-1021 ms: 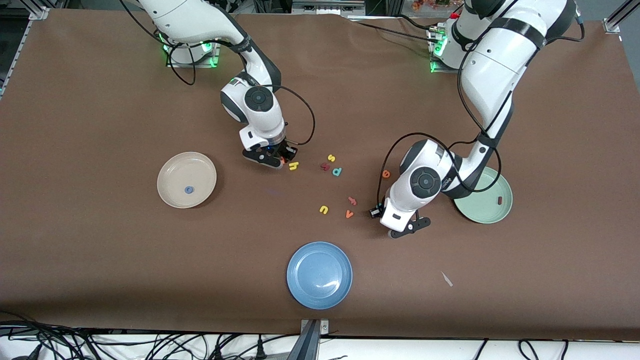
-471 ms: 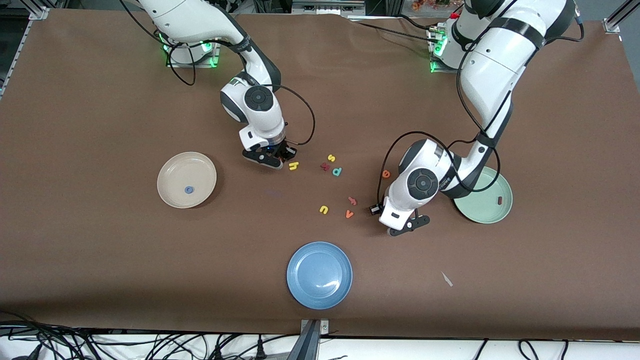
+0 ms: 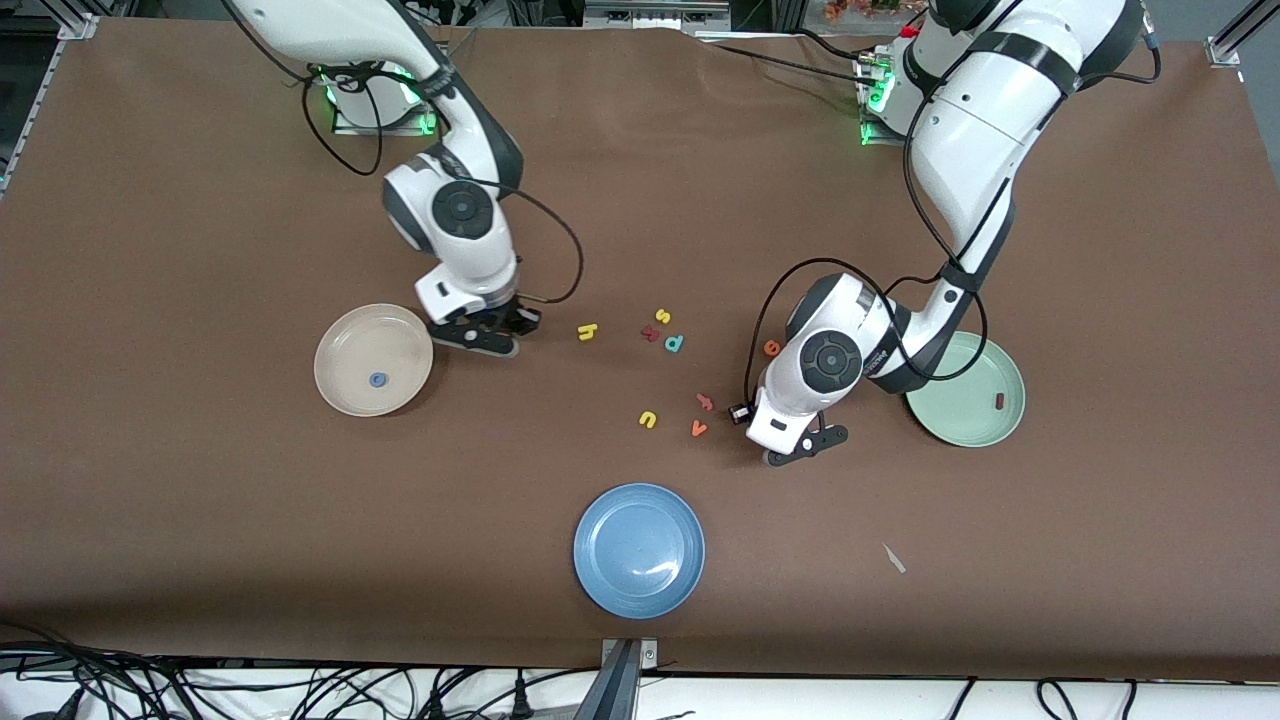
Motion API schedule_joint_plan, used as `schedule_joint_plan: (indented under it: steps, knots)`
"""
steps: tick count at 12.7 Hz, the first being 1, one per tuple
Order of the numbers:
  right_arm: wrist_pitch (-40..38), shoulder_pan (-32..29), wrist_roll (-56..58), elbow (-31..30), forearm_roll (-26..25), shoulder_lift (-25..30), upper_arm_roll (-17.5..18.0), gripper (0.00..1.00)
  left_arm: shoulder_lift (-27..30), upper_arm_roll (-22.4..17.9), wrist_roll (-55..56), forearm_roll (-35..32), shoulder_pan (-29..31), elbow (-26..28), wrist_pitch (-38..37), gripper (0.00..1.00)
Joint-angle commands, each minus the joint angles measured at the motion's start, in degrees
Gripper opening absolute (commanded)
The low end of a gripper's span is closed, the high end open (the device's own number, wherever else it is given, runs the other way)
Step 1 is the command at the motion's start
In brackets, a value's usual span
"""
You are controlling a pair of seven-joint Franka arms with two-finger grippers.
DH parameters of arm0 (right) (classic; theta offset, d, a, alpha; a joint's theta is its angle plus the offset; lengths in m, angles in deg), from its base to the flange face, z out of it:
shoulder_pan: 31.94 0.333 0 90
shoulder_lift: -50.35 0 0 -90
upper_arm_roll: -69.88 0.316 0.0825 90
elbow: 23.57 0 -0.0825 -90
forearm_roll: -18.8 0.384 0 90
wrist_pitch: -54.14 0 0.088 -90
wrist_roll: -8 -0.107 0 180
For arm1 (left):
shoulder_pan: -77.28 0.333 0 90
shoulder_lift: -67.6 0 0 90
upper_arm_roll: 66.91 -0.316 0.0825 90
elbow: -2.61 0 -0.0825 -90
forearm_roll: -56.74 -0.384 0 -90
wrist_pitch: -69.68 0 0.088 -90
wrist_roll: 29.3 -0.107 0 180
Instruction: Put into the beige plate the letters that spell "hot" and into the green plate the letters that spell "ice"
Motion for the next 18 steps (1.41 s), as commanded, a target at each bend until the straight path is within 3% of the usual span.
schedule_joint_plan:
  steps: [1,2,5,7,8,10,12,14,16,17,18]
  knots:
    - [-5.5,-5.1,12.2,-1.3,-0.5,5.0,0.7,0.02,0.5,-0.4,1.6,-2.1,-0.1,-0.4,-0.8,0.0]
    - [-7.3,-7.3,17.0,-1.3,-0.5,6.0,0.7,0.02,1.5,-0.3,1.3,-2.1,0.5,-0.7,-1.3,0.0]
    - [-8.4,-12.6,26.2,-2.1,0.0,7.4,0.5,0.04,8.0,0.2,-7.0,-1.3,4.5,-1.0,-15.7,0.0]
    - [-8.3,-12.8,26.3,-2.4,0.0,7.3,0.5,0.4,10.5,0.1,-17.9,-1.3,8.4,-0.9,-23.6,0.0]
    - [-8.3,-12.8,25.7,-2.5,0.1,7.1,0.5,0.63,11.0,0.0,-24.3,-1.7,11.3,-0.7,-27.2,0.0]
    - [-8.3,-12.7,25.1,-2.5,0.7,6.9,0.6,0.7,11.3,-0.3,-37.4,-2.7,18.4,0.2,-28.1,0.0]
    - [-8.0,-12.7,24.3,-2.4,4.0,6.8,0.8,0.7,10.6,-0.2,-46.3,-6.4,23.6,1.2,-27.8,0.0]
    - [-6.7,-12.3,18.3,-1.7,7.9,6.0,3.7,0.7,8.9,-0.2,-50.7,-7.2,26.6,1.5,-27.4,0.0]
    - [-2.9,-8.1,6.7,-0.3,8.8,3.7,4.6,0.7,7.7,-0.3,-51.0,-7.2,27.1,3.8,-23.2,0.0]
    - [-1.0,-6.0,1.2,0.6,8.7,1.9,4.6,0.7,7.7,-0.3,-51.0,-7.2,27.3,5.5,-20.9,0.12]
    - [0.4,-4.0,-2.9,1.6,8.7,0.3,4.6,0.7,7.7,-0.3,-51.0,-7.2,28.0,6.0,-20.4,0.3]
